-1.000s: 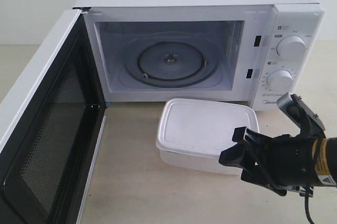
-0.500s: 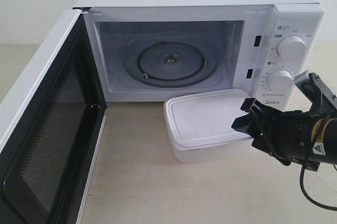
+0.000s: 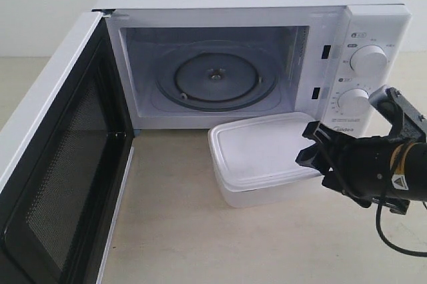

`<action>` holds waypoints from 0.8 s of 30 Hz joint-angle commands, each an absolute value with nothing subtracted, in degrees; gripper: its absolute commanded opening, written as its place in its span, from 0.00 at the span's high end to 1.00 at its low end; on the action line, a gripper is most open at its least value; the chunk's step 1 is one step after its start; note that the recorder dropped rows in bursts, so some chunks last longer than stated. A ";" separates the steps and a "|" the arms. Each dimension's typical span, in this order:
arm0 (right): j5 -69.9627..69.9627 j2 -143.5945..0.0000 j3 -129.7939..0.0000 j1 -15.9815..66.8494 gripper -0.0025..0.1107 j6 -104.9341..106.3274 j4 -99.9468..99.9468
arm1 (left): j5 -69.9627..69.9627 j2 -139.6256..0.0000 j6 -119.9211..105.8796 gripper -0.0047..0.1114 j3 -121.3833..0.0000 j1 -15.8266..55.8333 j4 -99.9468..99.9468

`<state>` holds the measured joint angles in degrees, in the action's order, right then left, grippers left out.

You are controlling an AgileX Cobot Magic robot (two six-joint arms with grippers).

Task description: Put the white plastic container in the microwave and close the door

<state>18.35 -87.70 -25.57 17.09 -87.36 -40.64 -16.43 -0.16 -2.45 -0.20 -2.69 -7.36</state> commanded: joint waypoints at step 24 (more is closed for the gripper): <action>23.09 -88.74 -25.35 16.52 0.50 -112.44 -49.30 | -16.46 0.00 -2.66 0.92 0.00 -2.82 -7.02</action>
